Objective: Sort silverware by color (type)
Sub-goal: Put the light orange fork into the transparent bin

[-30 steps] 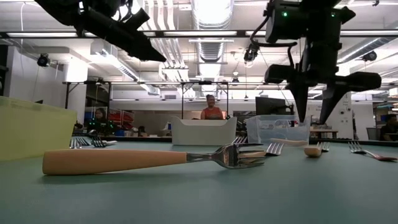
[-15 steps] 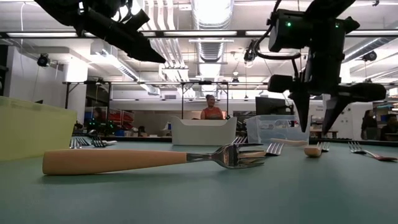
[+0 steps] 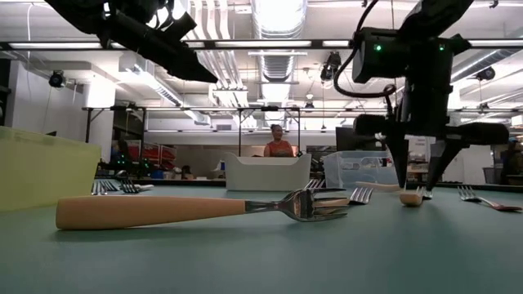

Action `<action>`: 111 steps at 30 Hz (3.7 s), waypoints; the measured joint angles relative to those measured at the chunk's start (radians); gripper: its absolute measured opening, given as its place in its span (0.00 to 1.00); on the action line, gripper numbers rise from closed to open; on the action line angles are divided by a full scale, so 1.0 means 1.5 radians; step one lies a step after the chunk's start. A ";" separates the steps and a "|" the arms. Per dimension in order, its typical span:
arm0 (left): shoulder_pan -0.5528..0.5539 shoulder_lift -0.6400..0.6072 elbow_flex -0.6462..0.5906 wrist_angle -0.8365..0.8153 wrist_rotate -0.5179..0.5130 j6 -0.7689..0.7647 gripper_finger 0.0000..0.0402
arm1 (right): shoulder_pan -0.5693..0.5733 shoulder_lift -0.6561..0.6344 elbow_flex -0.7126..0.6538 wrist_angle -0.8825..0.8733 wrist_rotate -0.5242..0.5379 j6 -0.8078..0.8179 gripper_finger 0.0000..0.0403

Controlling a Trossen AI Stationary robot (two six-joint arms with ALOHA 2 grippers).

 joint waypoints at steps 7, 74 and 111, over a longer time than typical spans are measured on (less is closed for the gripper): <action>0.000 0.000 0.000 -0.002 0.000 0.002 0.25 | 0.000 0.047 0.001 0.021 -0.001 -0.016 0.39; 0.000 0.000 0.001 0.007 -0.001 -0.014 0.25 | -0.012 -0.095 0.115 -0.001 -0.026 -0.348 0.07; 0.000 0.000 0.002 0.098 -0.129 -0.044 0.25 | -0.558 0.155 0.408 -0.197 -0.173 -1.017 0.07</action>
